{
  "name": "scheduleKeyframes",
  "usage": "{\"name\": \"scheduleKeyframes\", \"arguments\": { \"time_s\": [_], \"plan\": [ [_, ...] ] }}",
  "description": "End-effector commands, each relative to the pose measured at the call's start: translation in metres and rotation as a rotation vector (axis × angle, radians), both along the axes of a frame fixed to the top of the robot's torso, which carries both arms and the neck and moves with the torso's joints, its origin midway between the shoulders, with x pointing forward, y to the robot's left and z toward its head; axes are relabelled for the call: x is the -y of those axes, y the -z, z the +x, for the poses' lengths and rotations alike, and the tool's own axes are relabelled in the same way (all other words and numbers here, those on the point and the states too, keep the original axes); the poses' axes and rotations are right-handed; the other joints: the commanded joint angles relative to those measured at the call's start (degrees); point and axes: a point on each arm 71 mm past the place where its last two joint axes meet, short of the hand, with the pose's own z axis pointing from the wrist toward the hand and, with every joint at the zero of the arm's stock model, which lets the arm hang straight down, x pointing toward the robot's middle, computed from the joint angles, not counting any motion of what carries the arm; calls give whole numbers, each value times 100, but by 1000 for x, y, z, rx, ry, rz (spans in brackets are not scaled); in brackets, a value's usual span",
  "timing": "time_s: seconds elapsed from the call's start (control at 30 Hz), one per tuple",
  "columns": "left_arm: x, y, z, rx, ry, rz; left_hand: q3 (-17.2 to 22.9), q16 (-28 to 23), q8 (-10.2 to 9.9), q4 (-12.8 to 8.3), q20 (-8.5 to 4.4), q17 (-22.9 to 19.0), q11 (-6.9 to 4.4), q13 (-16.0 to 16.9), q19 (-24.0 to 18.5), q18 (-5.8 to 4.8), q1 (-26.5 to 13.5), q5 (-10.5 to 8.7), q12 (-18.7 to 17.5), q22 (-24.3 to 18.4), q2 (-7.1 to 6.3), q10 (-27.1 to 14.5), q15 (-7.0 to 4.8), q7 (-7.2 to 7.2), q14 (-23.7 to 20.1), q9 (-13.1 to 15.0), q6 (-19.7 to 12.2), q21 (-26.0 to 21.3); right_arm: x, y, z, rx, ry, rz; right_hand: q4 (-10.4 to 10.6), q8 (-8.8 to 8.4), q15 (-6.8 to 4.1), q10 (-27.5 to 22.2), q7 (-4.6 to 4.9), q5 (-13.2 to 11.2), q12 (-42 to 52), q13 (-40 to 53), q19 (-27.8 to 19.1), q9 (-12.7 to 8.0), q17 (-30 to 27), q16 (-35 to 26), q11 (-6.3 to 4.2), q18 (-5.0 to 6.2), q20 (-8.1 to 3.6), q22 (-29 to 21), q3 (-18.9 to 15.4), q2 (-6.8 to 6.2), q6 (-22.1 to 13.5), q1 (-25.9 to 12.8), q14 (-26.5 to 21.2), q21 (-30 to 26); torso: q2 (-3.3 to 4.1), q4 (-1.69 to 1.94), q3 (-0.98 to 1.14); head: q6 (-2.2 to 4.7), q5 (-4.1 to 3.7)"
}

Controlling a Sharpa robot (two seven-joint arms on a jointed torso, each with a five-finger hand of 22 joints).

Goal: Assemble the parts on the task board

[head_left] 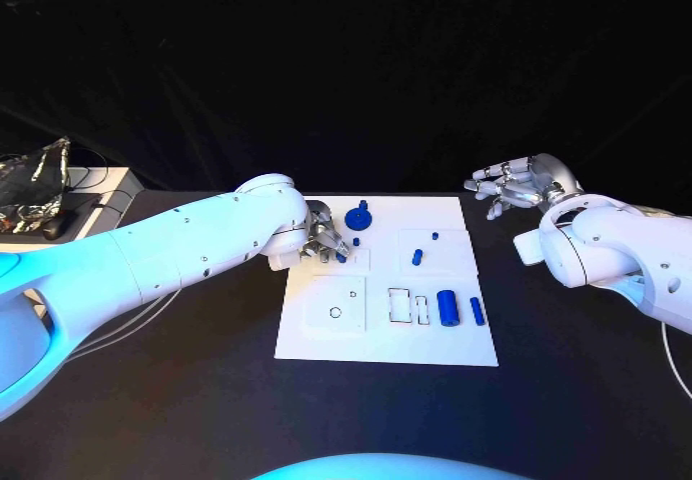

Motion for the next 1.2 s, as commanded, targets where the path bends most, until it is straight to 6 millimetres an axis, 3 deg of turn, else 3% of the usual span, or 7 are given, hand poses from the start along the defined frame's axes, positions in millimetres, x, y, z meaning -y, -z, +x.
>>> {"name": "scheduleKeyframes", "arguments": {
  "time_s": [0.03, 0.5, 0.87, 1.2],
  "plan": [
    [-3, 5, -1, -8, 5, 40, 914, -4, 31, -930, -15, 5, -72, 8, 36, 29, 45, 29, -21, 5, -3, 28, 9, -71, 39, -3, 93, 5, -2, 0, 0, 1, -17, -1, 43, -19, -6, 53, 24, 37, -9, -6, -11, -5, 7, -25, 6, -93, -11, -5, -3, -34, -5, 20, 34, 9, -1, 4, -1, -11, -3],
    [-5, 5, -2, -15, 4, 47, 920, 9, 31, -934, -21, 41, -79, 13, 70, 25, 44, 48, -24, 43, -21, 48, 3, -77, 61, -1, 108, 16, -1, 1, 0, -3, -17, -2, 43, -19, -6, 53, 24, 37, -9, -6, -11, -5, 7, -25, 6, -93, -11, -5, -3, -34, -5, 20, 34, 9, -4, 5, -8, -43, -8],
    [0, 5, -3, -18, 10, 34, 914, 15, 26, -923, -23, 61, -82, 19, 87, 22, 35, 46, -24, 65, -21, 60, 1, -82, 72, -1, 114, 21, -1, 1, 0, -3, -18, -2, 43, -19, -6, 53, 24, 37, -9, -6, -11, -5, 7, -25, 6, -93, -11, -5, -3, -34, -5, 20, 34, 9, -1, -2, -2, -39, -7],
    [6, 5, -2, -23, 3, 8, 439, 57, -25, -739, -27, 171, -123, 7, 162, -36, -87, -28, -26, 113, 161, 181, -21, -185, 124, -63, 182, -20, -1, 1, 0, -4, -19, -2, 43, -19, -6, 53, 24, 37, -9, -6, -11, -5, 7, -25, 6, -93, -11, -5, -3, -34, -5, 20, 34, 9, 0, -6, 1, -37, -19]
  ]
}}
